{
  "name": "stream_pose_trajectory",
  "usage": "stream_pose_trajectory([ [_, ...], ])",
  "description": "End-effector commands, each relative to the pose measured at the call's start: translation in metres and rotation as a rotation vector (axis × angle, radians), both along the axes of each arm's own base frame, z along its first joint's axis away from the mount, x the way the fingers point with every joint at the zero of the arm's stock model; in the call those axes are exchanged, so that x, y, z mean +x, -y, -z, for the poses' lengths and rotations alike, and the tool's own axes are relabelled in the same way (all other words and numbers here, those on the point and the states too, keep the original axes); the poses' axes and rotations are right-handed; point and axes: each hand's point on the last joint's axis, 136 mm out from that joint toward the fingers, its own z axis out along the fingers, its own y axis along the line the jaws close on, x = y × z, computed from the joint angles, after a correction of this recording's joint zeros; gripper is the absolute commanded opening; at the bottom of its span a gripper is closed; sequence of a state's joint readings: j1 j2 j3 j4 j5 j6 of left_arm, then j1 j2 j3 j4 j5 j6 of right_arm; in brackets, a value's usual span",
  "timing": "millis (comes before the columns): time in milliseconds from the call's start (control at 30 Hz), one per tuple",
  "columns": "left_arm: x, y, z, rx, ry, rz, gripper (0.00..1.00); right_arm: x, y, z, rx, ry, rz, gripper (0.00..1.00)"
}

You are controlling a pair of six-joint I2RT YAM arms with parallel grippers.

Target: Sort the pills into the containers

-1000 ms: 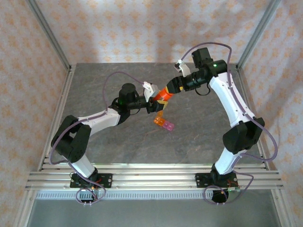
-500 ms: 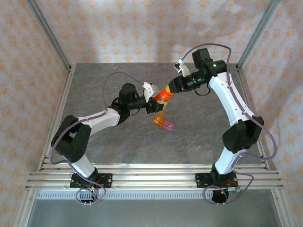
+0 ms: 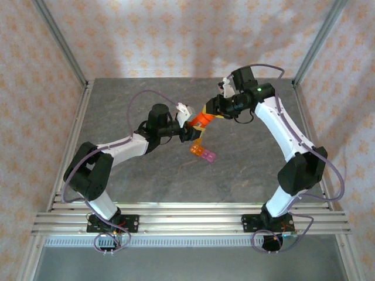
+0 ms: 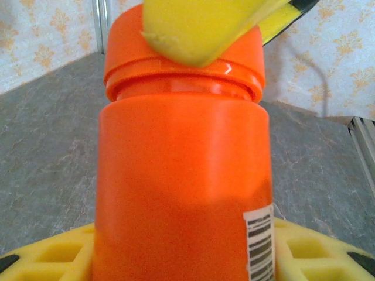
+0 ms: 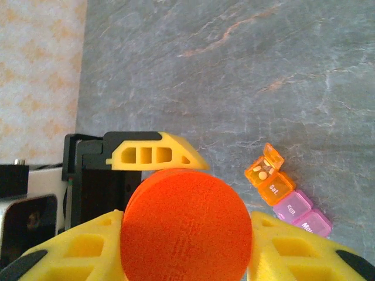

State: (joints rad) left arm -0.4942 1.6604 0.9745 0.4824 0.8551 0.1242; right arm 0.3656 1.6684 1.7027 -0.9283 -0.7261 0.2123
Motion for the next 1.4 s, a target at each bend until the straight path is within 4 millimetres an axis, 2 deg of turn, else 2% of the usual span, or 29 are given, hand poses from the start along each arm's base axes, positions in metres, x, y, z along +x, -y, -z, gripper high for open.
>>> stream_pose_trajectory([
  [0, -0.004, 0.013, -0.049, -0.091, 0.178, 0.068, 0.0, 0.001, -0.013, 0.015, -0.035, -0.04, 0.108, 0.35],
  [133, -0.003, 0.013, -0.049, -0.092, 0.179, 0.067, 0.0, 0.001, -0.019, 0.02, -0.016, -0.049, 0.13, 0.34],
  [300, -0.003, 0.013, -0.049, -0.091, 0.177, 0.069, 0.0, 0.001, -0.021, 0.017, -0.003, -0.037, 0.125, 0.35],
  [600, -0.005, 0.012, -0.046, -0.083, 0.175, 0.067, 0.0, 0.01, -0.015, -0.001, 0.02, -0.003, 0.139, 0.5],
  [700, -0.006, 0.011, -0.045, -0.076, 0.176, 0.067, 0.0, 0.015, -0.011, -0.011, 0.046, 0.015, 0.143, 0.55],
  [767, -0.006, 0.011, -0.045, -0.074, 0.177, 0.068, 0.0, 0.018, -0.01, -0.02, 0.062, 0.033, 0.137, 0.61],
  [1033, -0.009, 0.01, -0.046, -0.073, 0.177, 0.067, 0.0, 0.017, -0.01, -0.049, 0.118, 0.093, 0.039, 0.8],
  [1233, -0.012, 0.009, -0.049, -0.077, 0.186, 0.075, 0.0, 0.007, 0.006, -0.06, 0.058, 0.239, -0.109, 0.81],
  [1367, -0.013, 0.009, -0.052, -0.082, 0.189, 0.079, 0.0, -0.005, 0.013, -0.059, 0.0, 0.326, -0.208, 0.81],
])
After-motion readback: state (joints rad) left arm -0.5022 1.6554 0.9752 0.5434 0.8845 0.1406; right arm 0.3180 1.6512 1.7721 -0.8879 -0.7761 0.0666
